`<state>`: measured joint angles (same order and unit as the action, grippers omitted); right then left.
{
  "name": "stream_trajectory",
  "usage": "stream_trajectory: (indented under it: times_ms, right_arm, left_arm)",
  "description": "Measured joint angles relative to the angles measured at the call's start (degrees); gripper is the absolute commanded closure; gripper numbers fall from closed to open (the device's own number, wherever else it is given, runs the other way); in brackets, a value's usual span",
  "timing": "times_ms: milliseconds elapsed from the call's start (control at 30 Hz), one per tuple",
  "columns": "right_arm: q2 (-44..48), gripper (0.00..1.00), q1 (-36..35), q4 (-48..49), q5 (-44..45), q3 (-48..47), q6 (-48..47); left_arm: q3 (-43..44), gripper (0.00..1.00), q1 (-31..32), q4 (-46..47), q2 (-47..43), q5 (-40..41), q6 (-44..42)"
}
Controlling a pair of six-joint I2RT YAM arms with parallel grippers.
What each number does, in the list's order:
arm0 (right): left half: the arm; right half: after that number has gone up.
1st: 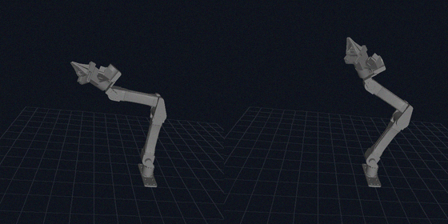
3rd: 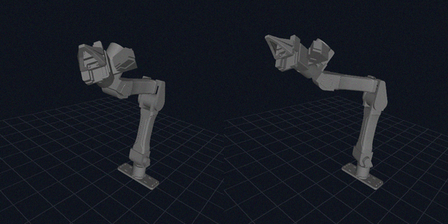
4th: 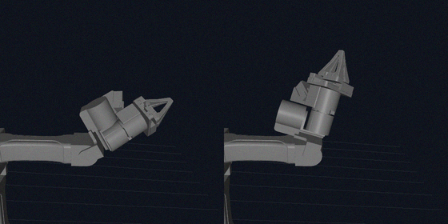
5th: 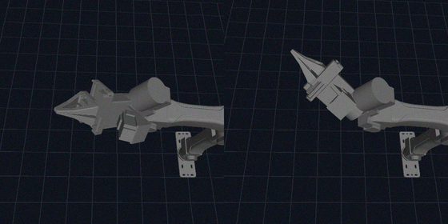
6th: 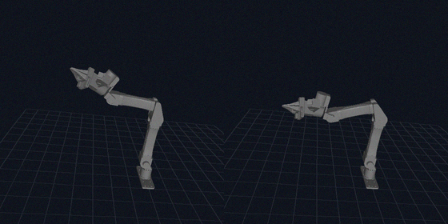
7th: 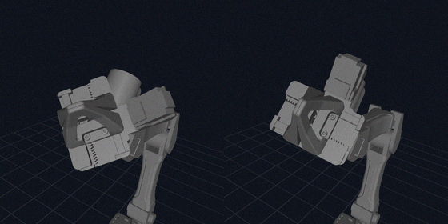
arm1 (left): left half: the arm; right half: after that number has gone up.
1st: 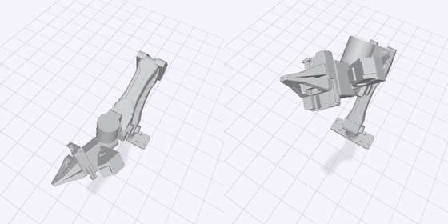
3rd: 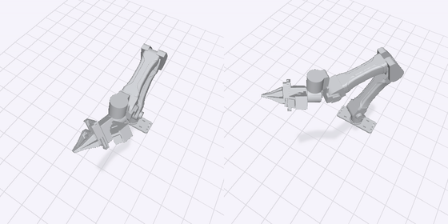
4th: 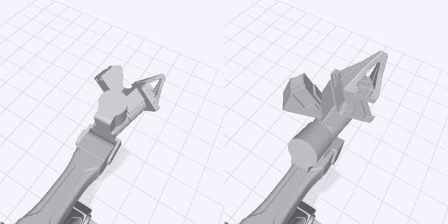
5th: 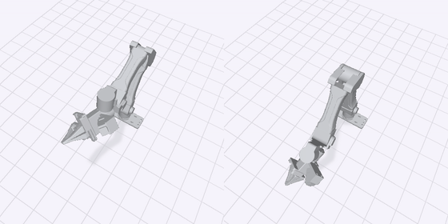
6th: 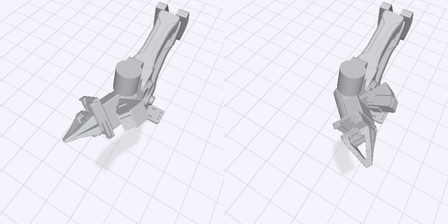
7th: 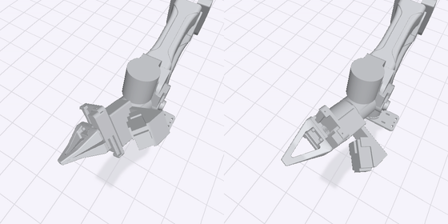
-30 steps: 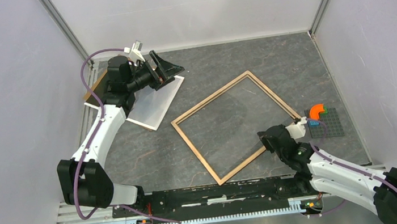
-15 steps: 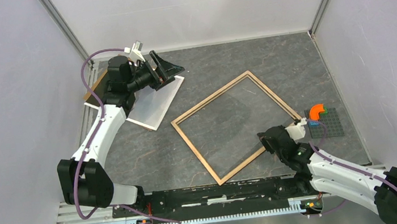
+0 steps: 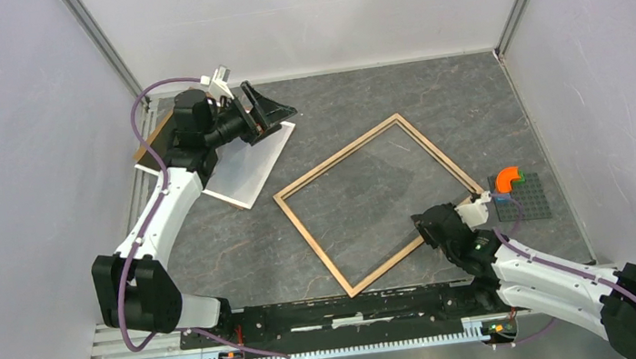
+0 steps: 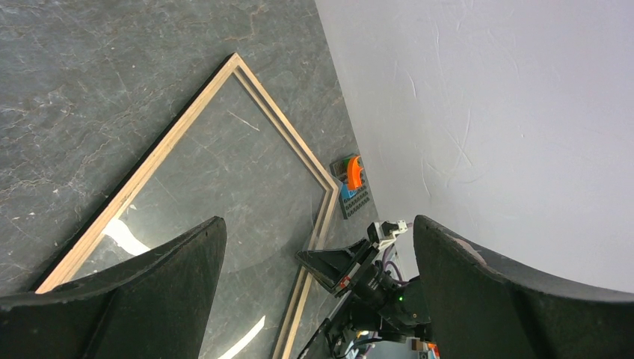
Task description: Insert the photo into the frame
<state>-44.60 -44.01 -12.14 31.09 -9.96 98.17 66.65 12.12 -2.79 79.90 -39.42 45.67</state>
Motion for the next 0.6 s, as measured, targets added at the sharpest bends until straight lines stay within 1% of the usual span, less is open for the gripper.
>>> stream_trajectory:
  times_ms: [600]
  right_arm:
    - [2.34,1.0,-0.13,-1.27,-0.57,0.02,-0.04]
  left_arm:
    - [0.0,0.0,0.26,0.0,0.0,-0.09,0.0]
